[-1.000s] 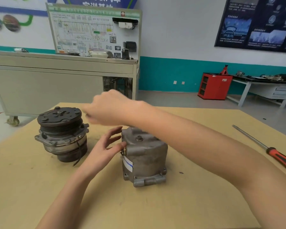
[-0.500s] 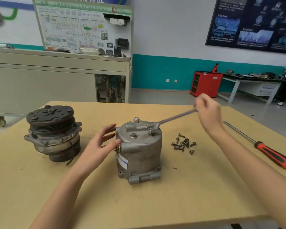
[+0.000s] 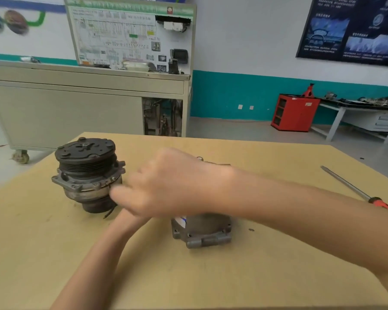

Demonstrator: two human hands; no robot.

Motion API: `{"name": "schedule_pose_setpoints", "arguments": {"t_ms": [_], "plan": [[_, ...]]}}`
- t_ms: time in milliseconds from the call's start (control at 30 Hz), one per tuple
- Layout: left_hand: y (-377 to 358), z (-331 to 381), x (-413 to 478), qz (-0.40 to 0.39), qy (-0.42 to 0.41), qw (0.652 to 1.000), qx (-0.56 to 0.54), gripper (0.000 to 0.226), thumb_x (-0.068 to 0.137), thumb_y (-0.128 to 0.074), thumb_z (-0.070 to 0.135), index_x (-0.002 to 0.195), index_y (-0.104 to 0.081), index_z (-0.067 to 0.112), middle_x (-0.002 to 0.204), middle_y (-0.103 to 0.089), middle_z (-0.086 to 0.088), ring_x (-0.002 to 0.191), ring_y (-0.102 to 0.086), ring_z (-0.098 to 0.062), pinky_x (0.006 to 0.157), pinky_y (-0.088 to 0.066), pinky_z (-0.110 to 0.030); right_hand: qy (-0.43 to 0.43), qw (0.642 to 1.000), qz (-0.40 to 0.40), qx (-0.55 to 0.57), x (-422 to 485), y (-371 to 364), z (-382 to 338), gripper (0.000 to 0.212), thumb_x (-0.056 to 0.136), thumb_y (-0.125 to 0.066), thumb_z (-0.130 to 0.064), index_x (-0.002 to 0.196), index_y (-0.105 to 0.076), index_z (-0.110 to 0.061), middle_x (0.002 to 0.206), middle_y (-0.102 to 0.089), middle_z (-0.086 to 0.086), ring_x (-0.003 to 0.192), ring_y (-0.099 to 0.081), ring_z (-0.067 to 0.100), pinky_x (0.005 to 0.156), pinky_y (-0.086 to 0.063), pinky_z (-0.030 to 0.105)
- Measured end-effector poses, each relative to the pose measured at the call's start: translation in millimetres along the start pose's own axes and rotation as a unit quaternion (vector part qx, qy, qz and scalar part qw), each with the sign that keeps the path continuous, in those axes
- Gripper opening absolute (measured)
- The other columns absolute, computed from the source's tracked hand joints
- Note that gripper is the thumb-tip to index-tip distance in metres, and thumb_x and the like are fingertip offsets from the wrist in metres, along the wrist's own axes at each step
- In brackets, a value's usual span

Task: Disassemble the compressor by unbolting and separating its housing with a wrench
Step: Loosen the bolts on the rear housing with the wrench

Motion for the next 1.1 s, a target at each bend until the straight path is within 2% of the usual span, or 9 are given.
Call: {"name": "schedule_pose_setpoints", "arguments": {"t_ms": [100, 200, 367, 433, 567, 700, 800, 933, 1100], "plan": [[-9, 2, -4, -0.102, -0.001, 0.995, 0.016, 0.048, 0.093, -0.059, 0.014, 0.138, -0.046, 0.022, 0.134, -0.055, 0.007, 0.122, -0.053, -0.006, 0.087, -0.045, -0.015, -0.037, 0.97, 0.239, 0.03, -102, 40, 6, 0.035, 0.093, -0.049, -0.014, 0.063, -0.064, -0.01, 0.055, -0.037, 0.003, 0.052, -0.03, 0.019, 0.051, -0.022, 0.026], [-4, 3, -3, -0.097, -0.007, 0.995, 0.023, 0.05, 0.092, -0.06, 0.024, 0.138, -0.044, 0.032, 0.136, -0.052, 0.014, 0.125, -0.048, -0.001, 0.094, -0.042, -0.019, -0.273, 0.908, 0.297, 0.115, -186, 32, 40, 0.044, 0.099, -0.039, -0.022, 0.066, -0.065, -0.009, 0.058, -0.056, -0.004, 0.056, -0.043, 0.006, 0.052, -0.03, 0.017], [-3, 5, -5, -0.089, -0.008, 0.995, 0.031, 0.05, 0.092, -0.061, 0.026, 0.138, -0.043, 0.033, 0.138, -0.051, 0.011, 0.128, -0.046, -0.006, 0.101, -0.041, -0.028, -0.655, 0.544, 0.38, 0.362, -264, -66, 111, 0.017, 0.089, -0.045, -0.023, 0.071, -0.047, -0.023, 0.055, -0.043, -0.013, 0.048, -0.037, 0.004, 0.045, -0.03, 0.023], [-2, 5, -4, -0.089, -0.007, 0.995, 0.035, 0.051, 0.091, -0.061, 0.026, 0.138, -0.042, 0.034, 0.138, -0.05, 0.012, 0.128, -0.046, -0.006, 0.102, -0.041, -0.028, -0.706, 0.472, 0.288, 0.443, -247, -115, 145, 0.018, 0.091, -0.044, -0.018, 0.073, -0.047, -0.021, 0.059, -0.039, -0.006, 0.051, -0.035, 0.008, 0.046, -0.029, 0.022], [-2, 3, -4, -0.094, -0.009, 0.994, 0.045, 0.053, 0.09, -0.063, 0.029, 0.138, -0.042, 0.036, 0.137, -0.051, 0.014, 0.127, -0.046, -0.003, 0.105, -0.041, -0.033, -0.653, 0.623, 0.07, 0.426, -142, -153, 195, 0.017, 0.093, -0.046, -0.022, 0.078, -0.051, -0.017, 0.069, -0.048, 0.0, 0.061, -0.045, 0.015, 0.05, -0.037, 0.023], [0, -4, -2, -0.101, 0.001, 0.994, 0.04, 0.057, 0.086, -0.069, 0.036, 0.136, -0.044, 0.038, 0.135, -0.053, 0.017, 0.125, -0.047, 0.001, 0.103, -0.042, -0.031, -0.387, 0.868, -0.048, 0.306, 3, -112, 161, 0.023, 0.093, -0.049, -0.027, 0.099, -0.064, -0.01, 0.092, -0.063, 0.008, 0.086, -0.059, 0.023, 0.067, -0.044, 0.029], [-3, -4, -1, -0.086, 0.012, 0.996, 0.018, 0.062, 0.078, -0.074, 0.041, 0.133, -0.05, 0.028, 0.13, -0.057, 0.012, 0.125, -0.051, -0.005, 0.1, -0.044, -0.029, -0.177, 0.976, -0.079, 0.102, 47, -66, 79, 0.026, 0.095, -0.039, -0.026, 0.109, -0.059, -0.017, 0.083, -0.054, 0.004, 0.073, -0.05, 0.022, 0.059, -0.034, 0.029], [4, 24, -5, 0.051, -0.063, 0.994, -0.068, 0.091, 0.067, -0.071, 0.057, 0.113, -0.043, -0.017, 0.104, -0.057, -0.029, 0.11, -0.047, -0.054, 0.097, -0.025, -0.075, -0.014, 0.995, 0.089, 0.033, -20, 4, -5, 0.015, 0.084, -0.05, -0.004, 0.08, -0.061, -0.014, 0.057, -0.05, 0.001, 0.05, -0.04, 0.02, 0.048, -0.034, 0.026], [2, -2, -5, -0.101, -0.019, 0.994, 0.045, 0.051, 0.09, -0.064, 0.025, 0.136, -0.046, 0.035, 0.133, -0.054, 0.016, 0.124, -0.047, 0.005, 0.104, -0.041, -0.027, -0.206, 0.915, 0.331, 0.103, -175, 35, 32, 0.021, 0.098, -0.043, -0.016, 0.077, -0.047, -0.011, 0.055, -0.046, 0.001, 0.053, -0.038, 0.012, 0.049, -0.03, 0.022]]}}
Point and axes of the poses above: each hand's wrist, its own x-axis towards the middle knuckle, its own y-axis out of the back of the hand, z = x × y, the point moved 7 cm from there along x, towards the middle knuckle
